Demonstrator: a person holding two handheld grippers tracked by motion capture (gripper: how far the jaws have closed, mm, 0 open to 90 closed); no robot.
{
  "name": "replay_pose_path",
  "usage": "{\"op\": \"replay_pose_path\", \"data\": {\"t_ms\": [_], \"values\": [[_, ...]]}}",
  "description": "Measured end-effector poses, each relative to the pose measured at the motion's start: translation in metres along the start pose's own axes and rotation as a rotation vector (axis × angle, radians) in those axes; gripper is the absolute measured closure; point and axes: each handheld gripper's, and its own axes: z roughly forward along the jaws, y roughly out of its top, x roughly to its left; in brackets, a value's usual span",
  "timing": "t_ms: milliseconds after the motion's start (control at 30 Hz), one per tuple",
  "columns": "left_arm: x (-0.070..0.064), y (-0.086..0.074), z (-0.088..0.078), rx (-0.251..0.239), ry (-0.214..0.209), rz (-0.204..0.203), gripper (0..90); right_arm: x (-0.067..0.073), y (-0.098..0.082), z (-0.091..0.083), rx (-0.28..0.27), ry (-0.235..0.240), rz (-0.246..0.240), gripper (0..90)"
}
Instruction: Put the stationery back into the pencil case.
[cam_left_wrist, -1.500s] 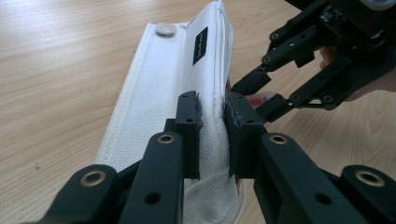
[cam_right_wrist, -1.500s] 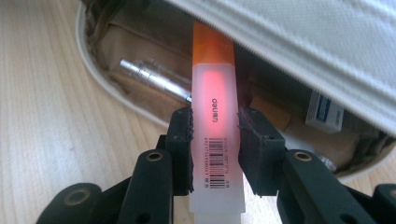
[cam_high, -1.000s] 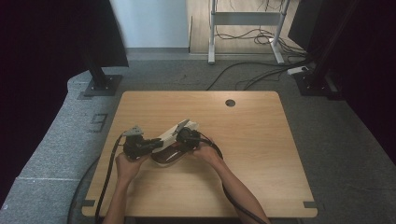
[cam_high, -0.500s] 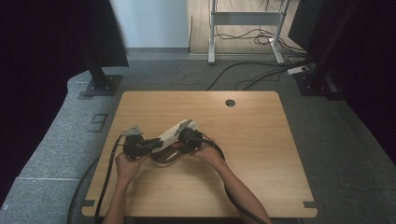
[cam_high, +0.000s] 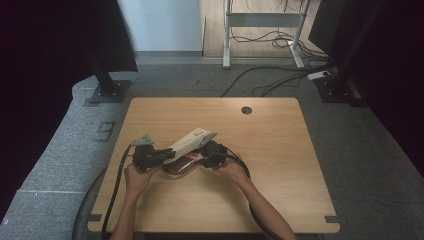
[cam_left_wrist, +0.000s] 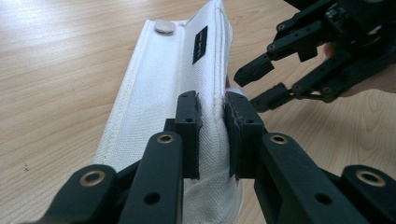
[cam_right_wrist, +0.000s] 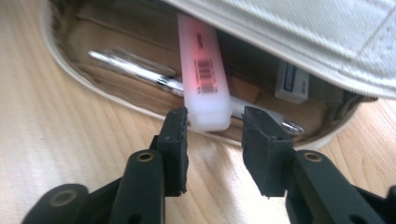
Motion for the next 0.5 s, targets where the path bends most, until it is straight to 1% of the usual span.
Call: {"op": "replay_pose_path", "data": {"t_ms": [100, 200, 267, 300, 500], "values": [[0.0, 0.0, 0.0, 0.0, -0.001, 0.0, 76.4, -0.005, 0.0, 0.002, 0.0, -0.006, 0.014, 64.4], [0.0, 0.0, 0.0, 0.0, -0.001, 0.001, 76.4, -0.009, 0.002, 0.004, -0.005, -0.016, 0.024, 65.0], [0.0, 0.0, 0.0, 0.002, -0.003, 0.001, 76.4, -0.011, 0.003, 0.005, -0.009, -0.013, 0.027, 70.5], [0.0, 0.0, 0.0, 0.002, -0.003, 0.001, 76.3, -0.012, 0.004, 0.005, -0.012, -0.016, 0.028, 71.3], [0.0, 0.0, 0.0, 0.003, -0.008, 0.0, 76.2, -0.017, 0.006, 0.011, -0.003, -0.025, 0.043, 72.7]]}}
